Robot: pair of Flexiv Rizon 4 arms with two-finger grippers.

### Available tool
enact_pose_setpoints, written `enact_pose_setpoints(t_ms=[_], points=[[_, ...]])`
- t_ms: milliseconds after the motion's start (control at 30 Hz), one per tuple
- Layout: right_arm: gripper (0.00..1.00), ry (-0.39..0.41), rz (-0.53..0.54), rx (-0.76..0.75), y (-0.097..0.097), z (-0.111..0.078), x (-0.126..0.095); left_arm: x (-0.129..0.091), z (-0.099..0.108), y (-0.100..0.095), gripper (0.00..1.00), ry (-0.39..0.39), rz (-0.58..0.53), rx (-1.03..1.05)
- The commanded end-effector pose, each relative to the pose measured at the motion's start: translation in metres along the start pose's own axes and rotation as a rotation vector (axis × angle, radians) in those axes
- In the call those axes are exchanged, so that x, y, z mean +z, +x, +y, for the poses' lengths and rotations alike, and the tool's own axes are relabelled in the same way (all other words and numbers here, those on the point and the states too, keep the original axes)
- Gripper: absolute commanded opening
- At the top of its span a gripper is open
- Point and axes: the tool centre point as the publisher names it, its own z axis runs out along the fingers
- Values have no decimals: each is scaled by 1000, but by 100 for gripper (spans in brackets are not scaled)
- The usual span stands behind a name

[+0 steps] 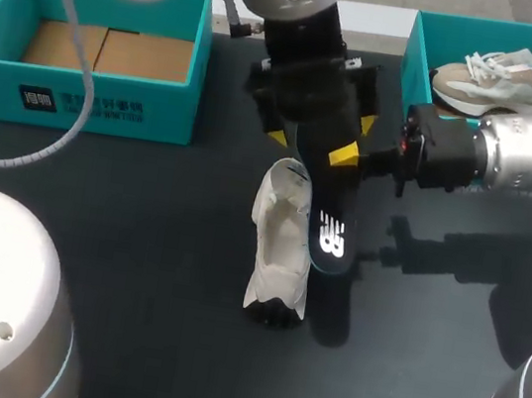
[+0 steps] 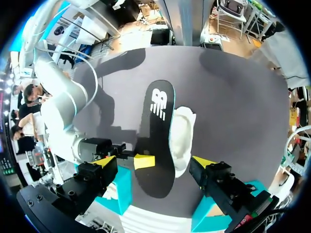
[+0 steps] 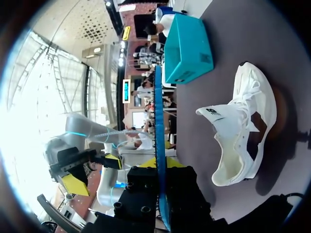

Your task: Take the shoe out of the shoebox, open the shoe tongue, remove and reinsert the insole, then place the shoe into the shoebox

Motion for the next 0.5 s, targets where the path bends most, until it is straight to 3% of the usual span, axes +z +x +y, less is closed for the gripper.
enact_pose_setpoints(t_ms=[33,333,500], points=[[0,0,-8,4,4,-3,-3,2,-5,43,100,11,-317,73],[0,7,-15,17,8,-7,-7,8,-7,57,100,3,-511,131],[0,10,-20,24,12,-10,-11,9,-4,62,100,38,-584,146]])
